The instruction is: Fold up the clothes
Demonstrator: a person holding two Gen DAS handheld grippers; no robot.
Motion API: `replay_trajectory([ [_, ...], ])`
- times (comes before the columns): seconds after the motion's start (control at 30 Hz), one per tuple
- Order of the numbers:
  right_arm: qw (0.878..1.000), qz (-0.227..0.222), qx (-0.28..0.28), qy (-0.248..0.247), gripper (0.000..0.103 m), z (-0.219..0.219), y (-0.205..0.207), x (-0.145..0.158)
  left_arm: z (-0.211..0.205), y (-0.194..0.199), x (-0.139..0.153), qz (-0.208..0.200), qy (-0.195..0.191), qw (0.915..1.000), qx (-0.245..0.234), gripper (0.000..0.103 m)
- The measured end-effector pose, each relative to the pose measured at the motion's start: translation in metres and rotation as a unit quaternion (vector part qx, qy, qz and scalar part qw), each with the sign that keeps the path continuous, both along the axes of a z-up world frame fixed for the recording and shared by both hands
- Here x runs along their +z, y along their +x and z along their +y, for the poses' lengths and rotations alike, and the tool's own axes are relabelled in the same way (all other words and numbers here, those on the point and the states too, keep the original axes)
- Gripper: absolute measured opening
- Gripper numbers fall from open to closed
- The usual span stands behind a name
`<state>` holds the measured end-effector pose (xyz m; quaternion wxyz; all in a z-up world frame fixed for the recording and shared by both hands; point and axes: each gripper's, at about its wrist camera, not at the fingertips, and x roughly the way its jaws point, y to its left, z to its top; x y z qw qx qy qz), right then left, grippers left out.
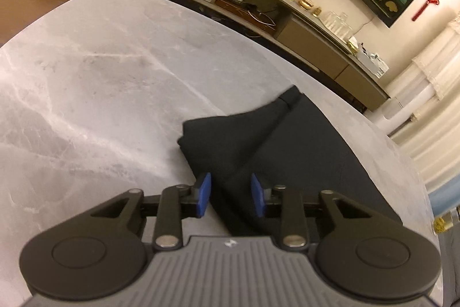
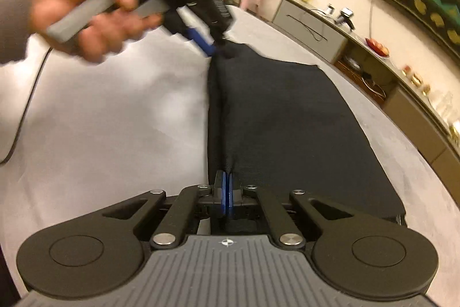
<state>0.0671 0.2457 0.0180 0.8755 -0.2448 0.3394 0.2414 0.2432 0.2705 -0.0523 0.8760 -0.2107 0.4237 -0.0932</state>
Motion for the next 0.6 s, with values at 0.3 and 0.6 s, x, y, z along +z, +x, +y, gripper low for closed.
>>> replay_trajectory([
  [0.3,0.999,-0.002,0.01,-0.047,0.0,-0.019,0.002,-0.004,-0.019,-0.018,-0.007,0.043,-0.003,0.999,-0.002,0.034],
  [0.6,0.995,-0.002,0.013,-0.098,0.0,-0.052,0.012,0.0,-0.027,-0.044,0.014,0.007,-0.005,0.9993,0.036,0.03],
])
